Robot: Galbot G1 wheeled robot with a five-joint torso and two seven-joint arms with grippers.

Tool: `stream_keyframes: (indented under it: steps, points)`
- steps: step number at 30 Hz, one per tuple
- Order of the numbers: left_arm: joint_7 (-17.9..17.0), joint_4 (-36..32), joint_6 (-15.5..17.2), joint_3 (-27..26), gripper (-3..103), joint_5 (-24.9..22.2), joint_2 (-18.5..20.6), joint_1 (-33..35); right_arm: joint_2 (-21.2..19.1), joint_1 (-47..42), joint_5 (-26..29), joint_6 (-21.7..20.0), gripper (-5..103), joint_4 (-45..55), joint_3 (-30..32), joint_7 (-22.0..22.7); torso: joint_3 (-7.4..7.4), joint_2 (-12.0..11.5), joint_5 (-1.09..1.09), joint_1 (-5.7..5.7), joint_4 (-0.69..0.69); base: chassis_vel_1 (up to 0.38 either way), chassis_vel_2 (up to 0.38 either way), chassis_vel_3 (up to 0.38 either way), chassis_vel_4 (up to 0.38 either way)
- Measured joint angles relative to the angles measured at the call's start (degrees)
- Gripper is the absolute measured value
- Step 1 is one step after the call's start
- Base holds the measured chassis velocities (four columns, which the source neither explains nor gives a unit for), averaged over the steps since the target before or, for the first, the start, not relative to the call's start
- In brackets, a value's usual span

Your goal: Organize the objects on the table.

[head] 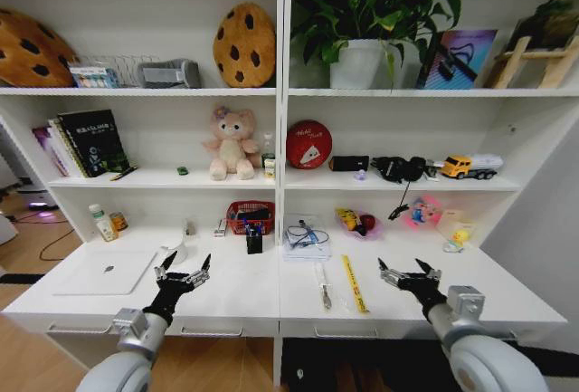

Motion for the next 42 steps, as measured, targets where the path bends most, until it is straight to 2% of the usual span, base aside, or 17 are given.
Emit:
stream_keyframes:
  steps: [2,3,6,12,15,16,18,21,23,26,32,40,42]
  points:
    - [0.0,0.0,0.0,0.0,100,0.0,0.0,0.0,1.8,0.9,2.3,1.6,100,-2.4,-0.4,5.7,0.0,0.0,0.0,0.0,0.0,0.0,0.0,0.0,0.0]
    - [0.0,0.0,0.0,0.0,100,0.0,0.0,0.0,2.4,1.2,3.0,2.1,100,-3.4,-0.2,6.9,0.0,0.0,0.0,0.0,0.0,0.0,0.0,0.0,0.0]
    - [0.0,0.0,0.0,0.0,100,0.0,0.0,0.0,3.2,1.4,3.3,2.9,100,-5.4,1.1,6.9,0.0,0.0,-0.01,0.0,0.01,0.0,0.0,0.0,0.0]
    - [0.0,0.0,0.0,0.0,100,0.0,0.0,0.0,2.3,3.3,3.8,5.4,100,-15.2,5.5,2.2,0.0,0.0,0.01,0.0,0.0,0.0,0.0,0.0,0.0]
    - [0.0,0.0,0.0,0.0,100,0.0,0.0,0.0,-0.5,5.7,5.5,4.9,100,-20.6,6.5,-1.3,0.0,0.0,0.01,0.0,-0.01,0.0,0.0,0.0,0.0]
    - [0.0,0.0,0.0,0.0,100,0.0,0.0,0.0,-1.9,7.1,6.4,4.1,100,-22.9,6.6,-3.1,0.0,0.0,0.0,0.0,0.0,0.0,0.0,0.0,0.0]
    - [0.0,0.0,0.0,0.0,100,0.0,0.0,0.0,-2.1,7.4,6.6,3.9,100,-23.2,6.6,-3.4,0.0,0.0,0.0,0.0,0.01,0.0,0.0,0.0,0.0]
    - [0.0,0.0,0.0,0.0,100,0.0,0.0,0.0,-5.0,10.3,7.6,0.7,100,-27.4,6.5,-8.6,0.0,0.0,0.0,0.0,0.02,0.0,0.0,0.0,0.0]
    - [0.0,0.0,0.0,0.0,100,0.0,0.0,0.0,-5.4,10.7,7.7,0.2,100,-27.9,6.4,-9.5,0.0,0.0,0.0,0.0,0.01,0.0,0.0,0.0,0.0]
    - [0.0,0.0,0.0,0.0,100,0.0,0.0,0.0,-6.6,11.7,8.3,-2.8,100,-29.6,6.4,-12.6,0.0,0.0,0.0,0.0,0.01,0.0,0.0,0.0,0.0]
    - [0.0,0.0,0.0,0.0,100,0.0,0.0,0.0,-6.4,12.0,10.5,-6.1,100,-30.5,6.0,-11.0,-0.01,0.0,-0.01,0.0,0.0,0.0,0.0,0.0,0.0]
    - [0.0,0.0,0.0,0.0,100,0.0,0.0,0.0,-6.4,13.5,10.2,-6.1,103,-34.7,5.4,-12.0,0.0,0.0,0.0,-0.01,0.0,0.0,0.0,0.0,0.0]
    - [0.0,0.0,0.0,0.0,100,0.0,0.0,0.0,-6.6,14.2,9.5,-5.8,95,-36.0,5.3,-13.5,0.0,0.0,0.0,-0.01,0.01,0.0,0.0,0.0,0.0]
